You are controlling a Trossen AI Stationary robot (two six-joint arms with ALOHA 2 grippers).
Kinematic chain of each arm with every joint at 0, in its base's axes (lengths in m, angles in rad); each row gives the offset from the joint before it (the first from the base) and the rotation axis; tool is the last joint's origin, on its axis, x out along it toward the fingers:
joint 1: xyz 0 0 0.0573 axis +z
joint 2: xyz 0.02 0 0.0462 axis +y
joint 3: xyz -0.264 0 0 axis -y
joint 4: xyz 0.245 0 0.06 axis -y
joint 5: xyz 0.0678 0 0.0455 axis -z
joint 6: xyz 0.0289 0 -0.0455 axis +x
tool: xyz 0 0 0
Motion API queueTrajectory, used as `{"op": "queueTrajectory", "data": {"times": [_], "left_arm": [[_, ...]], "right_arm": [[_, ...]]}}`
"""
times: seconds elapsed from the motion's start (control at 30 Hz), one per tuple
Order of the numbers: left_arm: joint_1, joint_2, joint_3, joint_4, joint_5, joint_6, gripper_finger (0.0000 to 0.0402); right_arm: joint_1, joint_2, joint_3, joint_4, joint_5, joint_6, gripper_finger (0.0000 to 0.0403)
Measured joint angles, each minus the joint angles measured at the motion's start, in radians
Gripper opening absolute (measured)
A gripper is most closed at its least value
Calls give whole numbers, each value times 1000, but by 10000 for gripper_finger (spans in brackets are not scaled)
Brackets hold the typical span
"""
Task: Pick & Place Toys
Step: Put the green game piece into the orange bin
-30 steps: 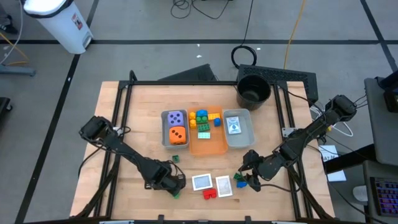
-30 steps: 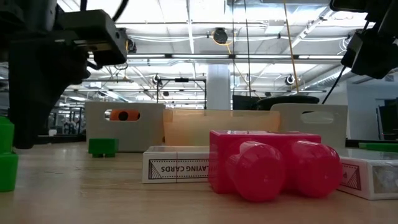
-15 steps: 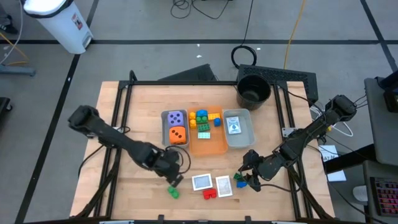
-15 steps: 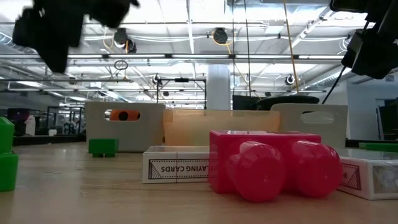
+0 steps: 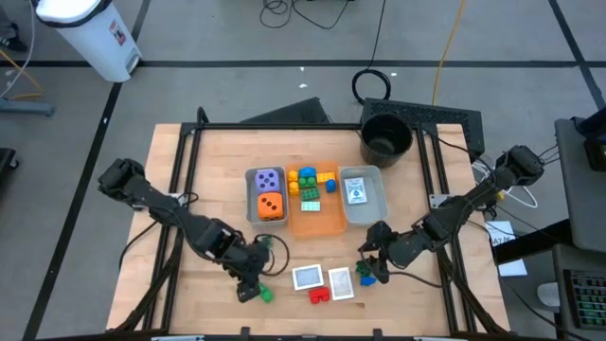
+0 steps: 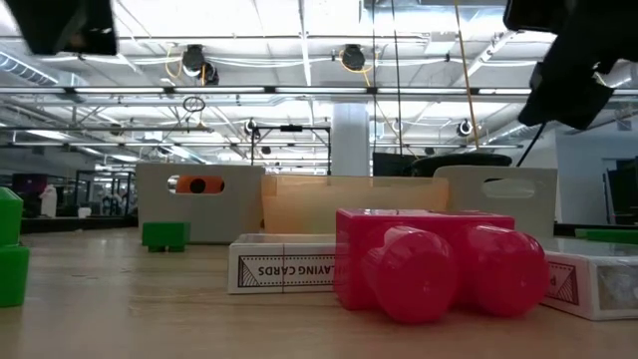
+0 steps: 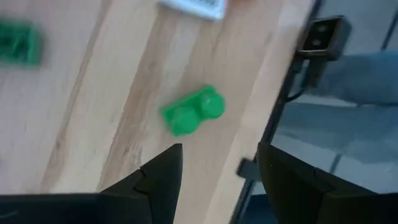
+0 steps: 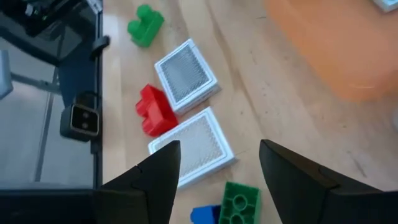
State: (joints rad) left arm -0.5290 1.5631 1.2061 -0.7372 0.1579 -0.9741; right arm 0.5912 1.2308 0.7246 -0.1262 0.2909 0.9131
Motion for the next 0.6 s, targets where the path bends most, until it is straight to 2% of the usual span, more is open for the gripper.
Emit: {"op": "queueTrajectory", "data": {"times": [0.13, 0.27, 0.4, 0.6], "left_arm": [[-24, 43, 65, -29, -81, 196, 211], [-54, 94, 125, -59, -188, 498, 211], [-82, 131, 123, -60, -212, 779, 211], [-91, 200, 112, -78, -203, 898, 211]], "right_arm": [[-36, 0, 0, 4, 2, 21, 211], [-81, 0, 0, 7, 3, 44, 212], [-119, 0, 0, 26, 2, 66, 212], [-142, 0, 0, 47, 30, 71, 212]]}}
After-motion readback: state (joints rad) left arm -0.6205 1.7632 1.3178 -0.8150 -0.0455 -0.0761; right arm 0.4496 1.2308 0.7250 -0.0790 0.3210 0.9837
